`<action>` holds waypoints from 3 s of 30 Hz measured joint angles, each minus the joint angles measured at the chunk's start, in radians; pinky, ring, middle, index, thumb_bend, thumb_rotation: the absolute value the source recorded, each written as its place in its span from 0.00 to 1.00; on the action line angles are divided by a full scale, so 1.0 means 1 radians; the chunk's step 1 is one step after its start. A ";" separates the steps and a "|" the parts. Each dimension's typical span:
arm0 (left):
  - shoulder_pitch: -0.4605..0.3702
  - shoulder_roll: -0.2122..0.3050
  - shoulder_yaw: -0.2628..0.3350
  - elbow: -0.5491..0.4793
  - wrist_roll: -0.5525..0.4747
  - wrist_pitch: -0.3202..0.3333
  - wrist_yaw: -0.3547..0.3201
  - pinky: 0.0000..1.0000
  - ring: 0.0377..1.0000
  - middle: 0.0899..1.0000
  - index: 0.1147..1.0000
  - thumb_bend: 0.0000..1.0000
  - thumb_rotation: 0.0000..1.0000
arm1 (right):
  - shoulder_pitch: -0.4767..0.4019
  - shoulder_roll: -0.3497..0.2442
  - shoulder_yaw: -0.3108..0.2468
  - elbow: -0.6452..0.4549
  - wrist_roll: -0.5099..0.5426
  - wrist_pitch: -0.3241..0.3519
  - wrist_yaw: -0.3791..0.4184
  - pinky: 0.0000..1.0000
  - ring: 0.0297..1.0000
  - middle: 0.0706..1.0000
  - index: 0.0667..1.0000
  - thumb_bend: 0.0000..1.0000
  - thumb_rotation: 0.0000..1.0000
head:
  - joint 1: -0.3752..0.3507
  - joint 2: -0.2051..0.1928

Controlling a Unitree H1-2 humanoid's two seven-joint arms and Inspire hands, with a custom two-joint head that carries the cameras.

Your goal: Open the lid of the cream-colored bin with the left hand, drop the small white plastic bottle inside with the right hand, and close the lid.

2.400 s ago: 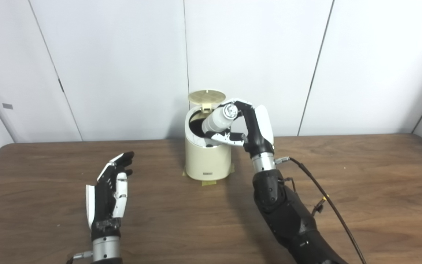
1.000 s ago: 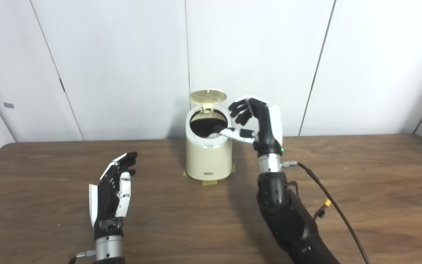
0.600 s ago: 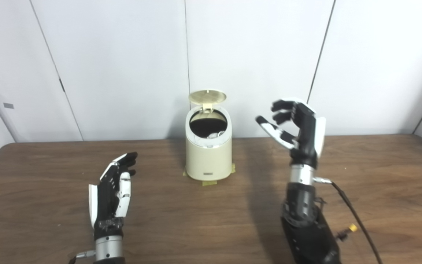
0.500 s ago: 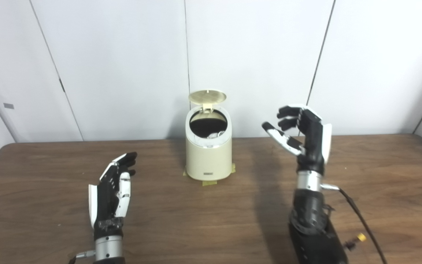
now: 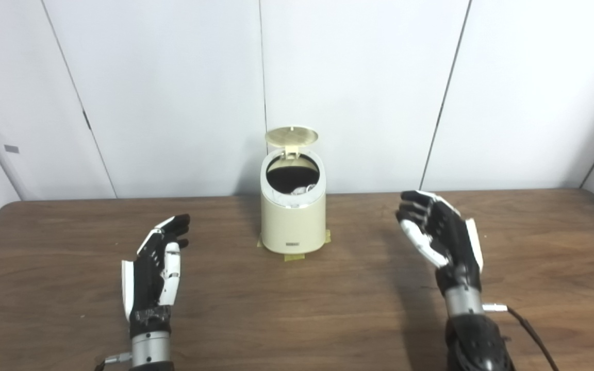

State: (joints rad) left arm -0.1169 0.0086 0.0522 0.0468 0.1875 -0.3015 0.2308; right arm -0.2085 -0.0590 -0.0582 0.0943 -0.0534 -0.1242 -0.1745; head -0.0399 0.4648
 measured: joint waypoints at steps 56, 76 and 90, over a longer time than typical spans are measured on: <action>-0.775 0.189 -0.267 -0.250 0.673 0.770 -0.702 1.00 1.00 0.95 0.86 0.86 1.00 | 0.013 0.005 0.007 0.067 -0.009 -0.061 0.046 0.60 0.67 0.69 0.71 0.18 0.21 | 0.071 -0.015; -0.756 0.140 -0.363 -0.084 0.966 0.767 -0.831 1.00 0.99 0.87 0.80 0.92 1.00 | 0.013 0.006 0.003 0.067 0.000 -0.057 0.046 0.60 0.67 0.69 0.71 0.20 0.26 | 0.066 -0.014; -0.735 0.134 -0.373 -0.063 1.031 0.767 -0.913 1.00 0.99 0.92 0.85 0.95 1.00 | 0.014 0.007 0.003 0.061 -0.001 -0.048 0.043 0.59 0.66 0.69 0.71 0.20 0.18 | 0.058 -0.009</action>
State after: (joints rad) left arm -0.8517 0.1427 -0.3204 -0.0163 1.2184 0.4652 -0.6827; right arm -0.1942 -0.0518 -0.0551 0.1552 -0.0545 -0.1719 -0.1312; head 0.0184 0.4556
